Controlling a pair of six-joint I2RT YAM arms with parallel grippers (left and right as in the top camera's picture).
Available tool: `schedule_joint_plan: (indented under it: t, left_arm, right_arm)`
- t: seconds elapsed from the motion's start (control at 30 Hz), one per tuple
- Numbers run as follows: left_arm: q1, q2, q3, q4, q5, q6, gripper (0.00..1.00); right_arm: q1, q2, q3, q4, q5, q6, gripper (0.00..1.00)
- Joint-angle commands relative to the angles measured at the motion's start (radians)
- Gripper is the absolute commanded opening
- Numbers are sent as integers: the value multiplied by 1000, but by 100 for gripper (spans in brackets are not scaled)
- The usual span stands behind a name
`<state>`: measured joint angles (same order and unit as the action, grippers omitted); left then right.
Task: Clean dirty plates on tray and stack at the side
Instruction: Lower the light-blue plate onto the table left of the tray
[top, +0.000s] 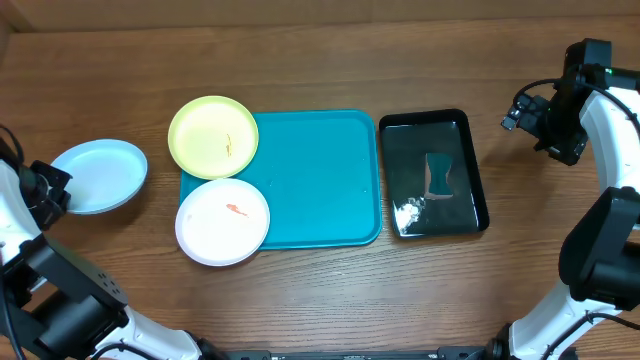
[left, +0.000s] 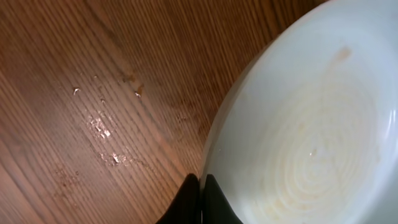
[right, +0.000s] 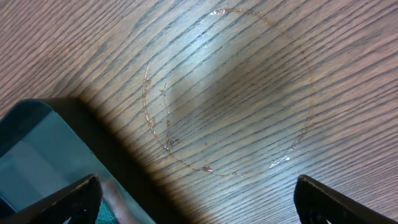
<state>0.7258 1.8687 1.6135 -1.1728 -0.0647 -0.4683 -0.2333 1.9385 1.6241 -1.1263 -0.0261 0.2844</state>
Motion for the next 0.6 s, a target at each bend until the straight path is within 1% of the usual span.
schedule_joint_plan:
  t: [0.0, 0.1, 0.17, 0.2, 0.23, 0.27, 0.3, 0.33, 0.37, 0.4, 0.47, 0.53, 0.57]
  left_arm:
    - [-23, 7, -75, 39, -18, -11, 4]
    - [-42, 7, -140, 101, -8, -10, 4]
    - [-53, 7, -154, 119, 1, -4, 5]
    - [-59, 7, -154, 127, 12, 6, 6]
    - [-64, 7, -154, 133, 16, 15, 11]
    - [-71, 7, -151, 135, 16, 26, 20]
    - [-74, 7, -149, 134, 17, 35, 38]
    - [-79, 7, -145, 132, 19, 49, 59]
    - [-82, 7, -140, 125, 26, 55, 76]
    - [-84, 7, -132, 114, 36, 55, 80]
    - [-86, 6, -101, 85, 97, 84, 80]
    - [-89, 4, -48, 42, 202, 116, 75]
    - [-97, -5, -3, 14, 304, 151, 71]
  right_arm:
    - [-3, -12, 13, 3, -2, 4, 100]
    - [-3, -12, 13, 3, -2, 4, 100]
    - [-3, -12, 13, 3, -2, 4, 100]
    - [-3, -12, 13, 3, -2, 4, 100]
    - [-3, -12, 13, 3, -2, 4, 100]
    - [-3, -12, 13, 3, -2, 4, 100]
    - [-3, -12, 13, 3, -2, 4, 100]
    - [-3, -12, 13, 3, -2, 4, 100]
    - [-3, -12, 13, 3, -2, 4, 100]
    - [-3, -12, 13, 3, -2, 4, 100]
    - [-3, -12, 13, 3, -2, 4, 100]
    - [-3, -12, 13, 3, -2, 4, 100]
    - [-3, -12, 13, 3, -2, 4, 100]
